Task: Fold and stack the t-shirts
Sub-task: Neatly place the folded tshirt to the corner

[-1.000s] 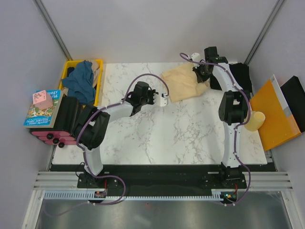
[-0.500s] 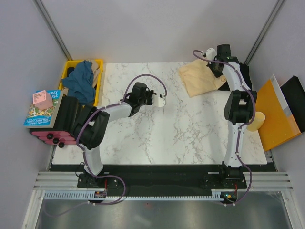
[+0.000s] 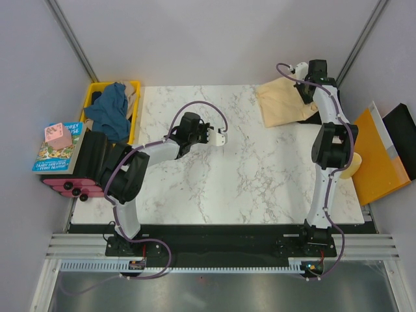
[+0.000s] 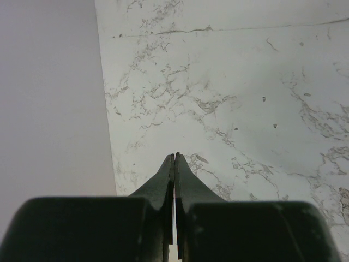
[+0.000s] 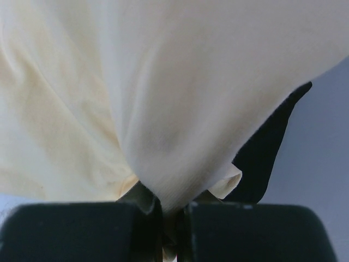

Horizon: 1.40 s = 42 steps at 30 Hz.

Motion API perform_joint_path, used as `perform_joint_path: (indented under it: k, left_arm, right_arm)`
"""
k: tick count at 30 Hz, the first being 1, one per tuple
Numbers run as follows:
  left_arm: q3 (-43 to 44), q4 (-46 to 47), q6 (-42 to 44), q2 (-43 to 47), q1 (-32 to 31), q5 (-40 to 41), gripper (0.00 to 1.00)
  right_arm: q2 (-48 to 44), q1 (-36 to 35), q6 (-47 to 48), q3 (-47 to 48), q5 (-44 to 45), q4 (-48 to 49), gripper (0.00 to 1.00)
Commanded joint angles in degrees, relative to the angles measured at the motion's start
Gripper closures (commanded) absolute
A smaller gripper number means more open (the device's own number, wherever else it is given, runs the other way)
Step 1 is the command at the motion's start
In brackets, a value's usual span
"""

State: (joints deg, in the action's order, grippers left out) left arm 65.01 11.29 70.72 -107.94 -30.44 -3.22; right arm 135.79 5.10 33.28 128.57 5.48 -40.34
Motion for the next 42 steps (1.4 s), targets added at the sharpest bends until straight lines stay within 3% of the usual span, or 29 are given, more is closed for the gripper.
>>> perform_joint_path:
  k: [1,15,21,42]
  left_arm:
    - [1.7,1.98,0.65,1.24,0.47,-1.43,0.98]
    - [2.13,0.14,1.26,1.86,0.47,-1.87,0.98]
    - [3.1,-0.39,1.44,1.51,0.47,-2.05,0.98]
    - [4.86,-2.67,1.62,1.24,0.38,-2.22,0.98]
  right_arm:
    - [-7.02,3.07,-4.61,0.19,-3.27,2.64,1.0]
    - [-7.11,9.75,-6.82,1.07,-5.39,2.28,1.0]
    - [-8.17,10.72,-7.17,1.33,-12.51,0.78,1.0]
    - [-5.0,13.53,-4.8,7.74,1.03,6.41,1.0]
